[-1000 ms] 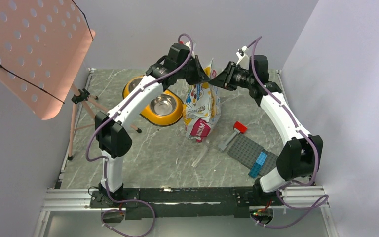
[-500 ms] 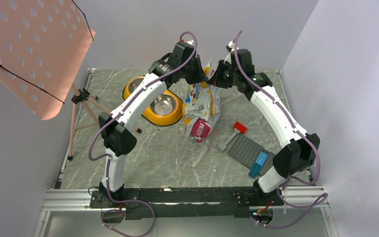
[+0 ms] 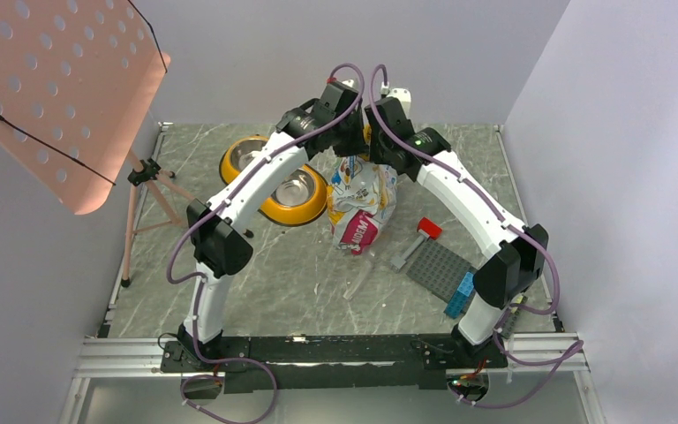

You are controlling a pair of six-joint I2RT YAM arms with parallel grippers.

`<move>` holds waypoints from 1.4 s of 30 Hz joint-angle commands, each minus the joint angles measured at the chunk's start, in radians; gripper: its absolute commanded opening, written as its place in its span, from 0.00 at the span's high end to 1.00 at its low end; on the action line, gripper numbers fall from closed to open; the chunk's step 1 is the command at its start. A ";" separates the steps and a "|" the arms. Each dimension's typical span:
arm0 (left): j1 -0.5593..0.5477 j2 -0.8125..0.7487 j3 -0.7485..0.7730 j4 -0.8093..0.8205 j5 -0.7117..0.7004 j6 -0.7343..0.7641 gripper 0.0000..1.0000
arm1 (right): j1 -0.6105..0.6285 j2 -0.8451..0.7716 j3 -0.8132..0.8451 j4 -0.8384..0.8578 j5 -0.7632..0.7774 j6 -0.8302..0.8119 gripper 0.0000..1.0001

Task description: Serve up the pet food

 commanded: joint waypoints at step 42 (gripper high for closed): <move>0.052 -0.135 -0.063 0.132 0.149 -0.014 1.00 | -0.108 -0.006 0.100 -0.184 -0.307 0.123 0.52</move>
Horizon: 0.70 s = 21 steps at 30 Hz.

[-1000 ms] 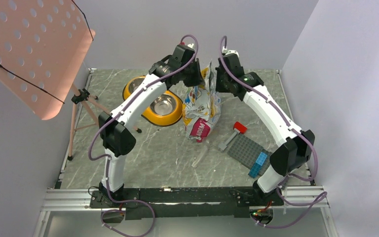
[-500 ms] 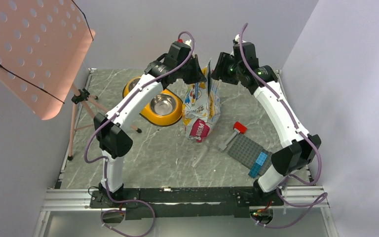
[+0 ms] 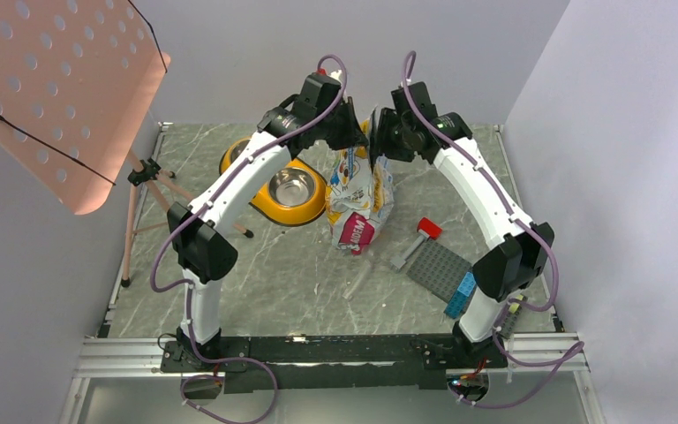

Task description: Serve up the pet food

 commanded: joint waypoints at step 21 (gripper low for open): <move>0.007 -0.082 0.035 -0.008 -0.022 0.048 0.98 | 0.169 -0.339 -0.339 -0.085 -0.237 0.048 0.79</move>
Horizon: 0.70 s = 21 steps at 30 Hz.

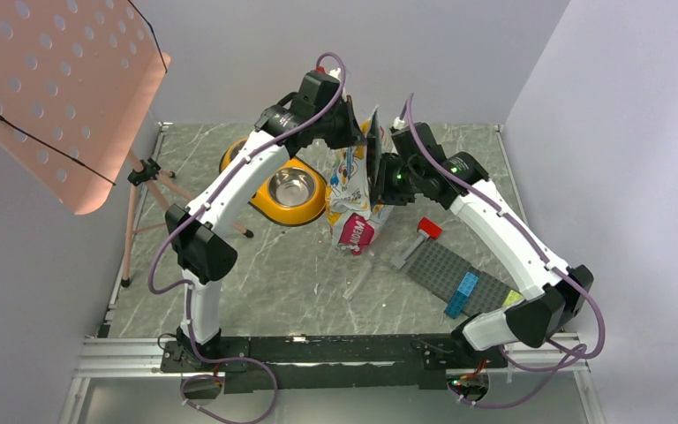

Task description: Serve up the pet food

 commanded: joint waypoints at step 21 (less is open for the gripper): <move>-0.151 -0.048 -0.028 -0.048 -0.299 0.175 0.31 | -0.218 0.080 0.043 0.170 -0.061 -0.125 0.68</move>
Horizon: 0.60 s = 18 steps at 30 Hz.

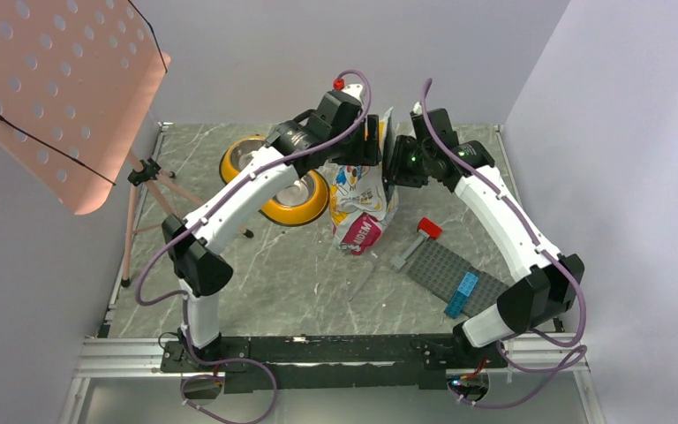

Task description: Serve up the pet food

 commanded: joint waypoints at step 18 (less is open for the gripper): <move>-0.010 0.088 0.105 0.029 -0.139 -0.035 0.21 | -0.088 0.108 0.119 0.111 0.020 -0.068 1.00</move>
